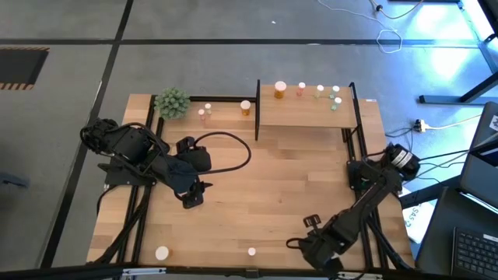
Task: Pick and place medicine bottles onto shelf by color
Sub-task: Put the bottom yellow pill bottle on the shelf aligned with the other yellow pill bottle
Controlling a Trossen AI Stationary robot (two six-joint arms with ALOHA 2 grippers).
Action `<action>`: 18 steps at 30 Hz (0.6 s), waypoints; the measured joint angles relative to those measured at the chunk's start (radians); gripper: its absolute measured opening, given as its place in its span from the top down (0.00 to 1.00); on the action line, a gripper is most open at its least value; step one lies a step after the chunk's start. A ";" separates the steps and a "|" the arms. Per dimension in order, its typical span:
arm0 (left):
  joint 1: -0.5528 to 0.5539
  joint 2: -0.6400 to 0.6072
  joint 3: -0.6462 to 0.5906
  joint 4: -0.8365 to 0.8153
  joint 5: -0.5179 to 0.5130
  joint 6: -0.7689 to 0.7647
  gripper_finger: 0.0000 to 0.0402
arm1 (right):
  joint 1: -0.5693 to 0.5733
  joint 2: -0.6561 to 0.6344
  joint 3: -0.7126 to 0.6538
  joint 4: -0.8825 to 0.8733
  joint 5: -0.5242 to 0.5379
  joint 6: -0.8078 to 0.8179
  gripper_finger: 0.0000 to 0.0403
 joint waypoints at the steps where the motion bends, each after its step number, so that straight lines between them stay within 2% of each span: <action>1: 0.000 0.000 0.000 0.000 0.000 0.006 0.33 | -0.009 0.000 0.006 -0.001 0.000 0.005 0.70; 12: 0.000 0.000 0.000 0.000 0.000 0.032 0.33 | -0.050 -0.006 0.019 0.001 -0.035 0.031 0.70; 18: 0.000 0.000 0.000 0.000 0.000 0.031 0.33 | -0.081 -0.069 0.020 0.001 -0.041 0.098 0.70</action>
